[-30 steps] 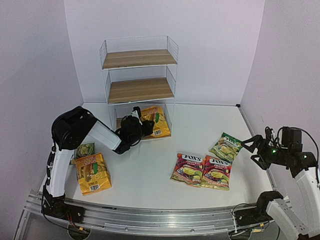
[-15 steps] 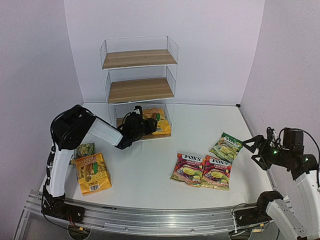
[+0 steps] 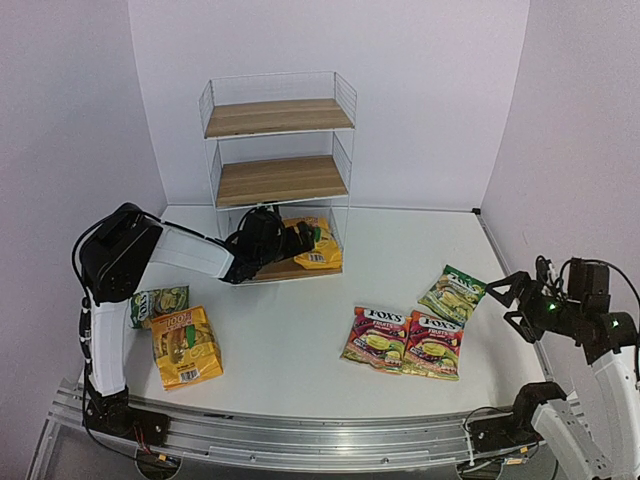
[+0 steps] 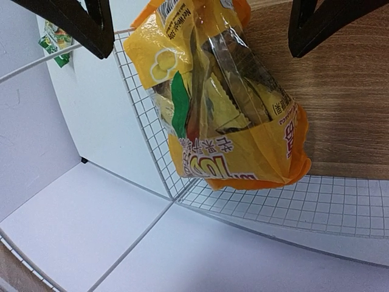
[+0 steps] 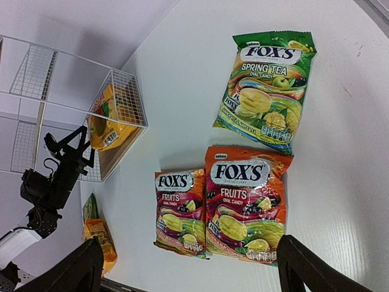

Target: Place and organize the candy bags onto the shelf

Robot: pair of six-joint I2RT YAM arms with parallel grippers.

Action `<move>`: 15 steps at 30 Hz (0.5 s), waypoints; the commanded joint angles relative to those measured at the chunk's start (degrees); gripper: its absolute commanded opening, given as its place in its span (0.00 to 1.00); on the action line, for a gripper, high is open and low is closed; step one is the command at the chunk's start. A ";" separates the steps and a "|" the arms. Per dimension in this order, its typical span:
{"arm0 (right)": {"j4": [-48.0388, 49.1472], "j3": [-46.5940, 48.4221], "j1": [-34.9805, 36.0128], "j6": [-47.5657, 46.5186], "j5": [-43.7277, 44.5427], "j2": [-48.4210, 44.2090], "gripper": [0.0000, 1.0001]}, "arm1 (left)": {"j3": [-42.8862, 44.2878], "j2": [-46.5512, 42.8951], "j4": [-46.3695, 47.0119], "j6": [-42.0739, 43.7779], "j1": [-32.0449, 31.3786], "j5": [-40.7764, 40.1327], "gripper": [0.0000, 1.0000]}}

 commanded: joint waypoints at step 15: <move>-0.54 0.34 0.10 -0.31 1.48 0.72 0.95 | -3.59 -6.35 -7.04 -6.16 -1.56 -4.83 0.63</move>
